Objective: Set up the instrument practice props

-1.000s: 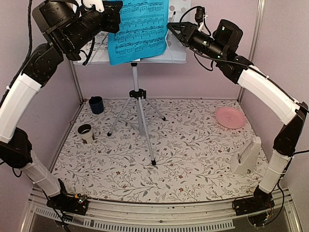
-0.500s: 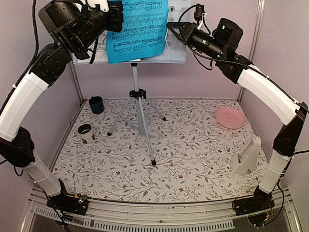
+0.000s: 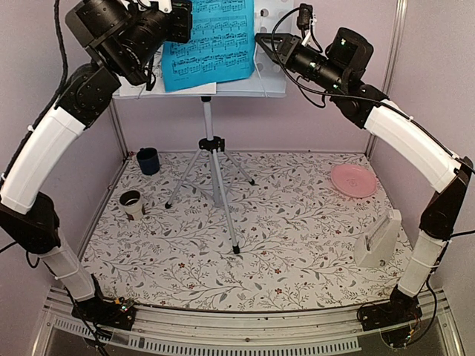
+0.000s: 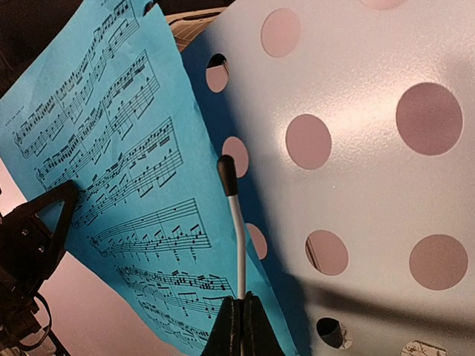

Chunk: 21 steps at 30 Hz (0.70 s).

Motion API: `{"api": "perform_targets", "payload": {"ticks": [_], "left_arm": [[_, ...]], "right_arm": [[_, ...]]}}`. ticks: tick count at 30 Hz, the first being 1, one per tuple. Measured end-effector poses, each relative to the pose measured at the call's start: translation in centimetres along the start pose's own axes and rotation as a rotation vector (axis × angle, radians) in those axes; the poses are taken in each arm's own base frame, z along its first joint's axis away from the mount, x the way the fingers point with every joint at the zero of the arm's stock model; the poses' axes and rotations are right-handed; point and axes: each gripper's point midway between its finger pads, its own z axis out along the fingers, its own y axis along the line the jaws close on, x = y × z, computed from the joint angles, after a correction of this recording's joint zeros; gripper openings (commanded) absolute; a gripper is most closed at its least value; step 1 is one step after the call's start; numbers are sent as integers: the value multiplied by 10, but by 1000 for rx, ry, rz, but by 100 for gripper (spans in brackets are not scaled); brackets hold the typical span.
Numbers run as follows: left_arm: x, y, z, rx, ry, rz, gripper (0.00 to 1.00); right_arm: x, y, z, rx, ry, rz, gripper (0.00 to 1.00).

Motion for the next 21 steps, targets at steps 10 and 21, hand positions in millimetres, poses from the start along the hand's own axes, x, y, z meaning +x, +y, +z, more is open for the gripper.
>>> {"api": "perform_targets", "payload": {"ticks": [10, 21], "left_arm": [[10, -31, 16, 44, -9, 40, 0], [18, -66, 26, 138, -37, 22, 0]], "right_arm": [[2, 7, 1, -22, -2, -82, 0], [3, 13, 2, -44, -3, -115, 0]]}}
